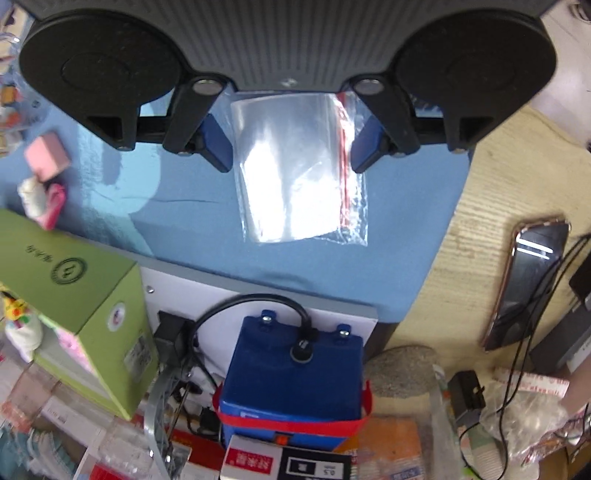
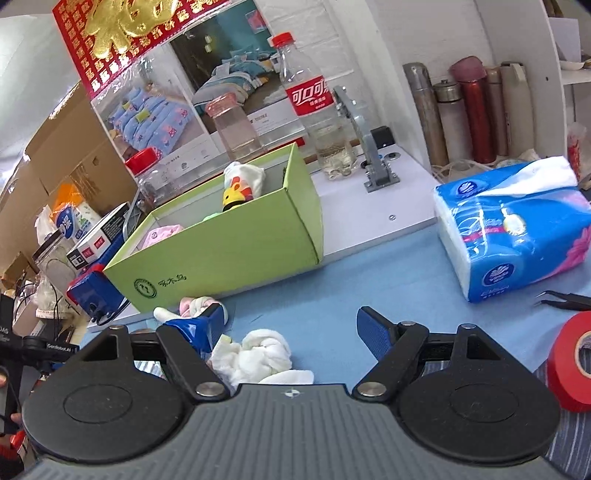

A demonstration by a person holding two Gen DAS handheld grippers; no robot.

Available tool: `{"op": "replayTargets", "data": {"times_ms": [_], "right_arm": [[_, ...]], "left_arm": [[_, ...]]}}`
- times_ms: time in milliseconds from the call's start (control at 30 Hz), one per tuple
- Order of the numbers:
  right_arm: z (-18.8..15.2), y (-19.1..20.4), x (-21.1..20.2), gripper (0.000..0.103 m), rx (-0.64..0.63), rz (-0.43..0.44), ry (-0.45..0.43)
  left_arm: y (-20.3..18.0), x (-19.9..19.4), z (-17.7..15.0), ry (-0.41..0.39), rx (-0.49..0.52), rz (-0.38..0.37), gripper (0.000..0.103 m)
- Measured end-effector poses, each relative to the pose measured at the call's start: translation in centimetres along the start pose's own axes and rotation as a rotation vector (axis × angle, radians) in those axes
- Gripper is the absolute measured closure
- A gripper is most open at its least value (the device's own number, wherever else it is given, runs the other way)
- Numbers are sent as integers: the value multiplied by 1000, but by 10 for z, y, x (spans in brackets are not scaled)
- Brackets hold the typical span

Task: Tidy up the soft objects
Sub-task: 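Lower the left tool over the zip bag while the right tool lowers to the white sock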

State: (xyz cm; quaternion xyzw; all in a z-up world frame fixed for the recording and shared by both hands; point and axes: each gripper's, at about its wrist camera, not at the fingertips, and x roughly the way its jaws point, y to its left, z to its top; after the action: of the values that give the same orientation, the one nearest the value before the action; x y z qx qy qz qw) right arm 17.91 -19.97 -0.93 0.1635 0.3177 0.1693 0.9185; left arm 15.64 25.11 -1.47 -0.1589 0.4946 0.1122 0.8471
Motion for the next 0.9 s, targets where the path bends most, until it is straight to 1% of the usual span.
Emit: {"op": "replayTargets", "data": {"times_ms": [33, 67, 167, 200, 267, 333, 433, 500, 567, 667, 700, 767, 800, 867, 900], "right_arm": [[-1, 0, 2, 37, 4, 0, 5], [-1, 0, 3, 37, 10, 2, 10], [-1, 0, 7, 37, 19, 15, 25], [0, 1, 8, 37, 15, 17, 27], [1, 3, 9, 37, -5, 10, 44], [1, 7, 12, 37, -56, 2, 78], [2, 14, 20, 37, -142, 10, 127], [4, 16, 27, 37, -172, 5, 152], [7, 17, 34, 37, -191, -6, 158], [15, 13, 45, 37, -177, -26, 150], [17, 11, 51, 37, -180, -20, 167], [23, 10, 55, 37, -219, -6, 216], [25, 9, 52, 37, -245, -13, 215], [28, 8, 38, 37, -335, -3, 224], [26, 8, 30, 37, -389, 10, 244]], "left_arm": [[4, -5, -1, -8, -11, -24, 33], [6, -4, 1, -13, -16, -31, 32], [6, 5, 3, 3, -36, -21, 32], [2, 4, 2, -16, -25, -9, 31], [-5, 7, -1, -29, 1, 34, 31], [-10, 9, -4, -43, 35, 63, 30], [-15, 10, -8, -48, 73, 87, 30], [-16, 11, -8, -43, 82, 98, 29], [-17, 12, -8, -40, 88, 104, 29], [-19, 14, -8, -34, 86, 114, 28], [-18, 14, -8, -31, 87, 114, 28], [-18, 13, -8, -26, 86, 108, 27], [-17, 13, -8, -25, 88, 103, 27], [-17, 13, -8, -22, 90, 103, 26], [-18, 14, -7, -22, 92, 105, 26]]}}
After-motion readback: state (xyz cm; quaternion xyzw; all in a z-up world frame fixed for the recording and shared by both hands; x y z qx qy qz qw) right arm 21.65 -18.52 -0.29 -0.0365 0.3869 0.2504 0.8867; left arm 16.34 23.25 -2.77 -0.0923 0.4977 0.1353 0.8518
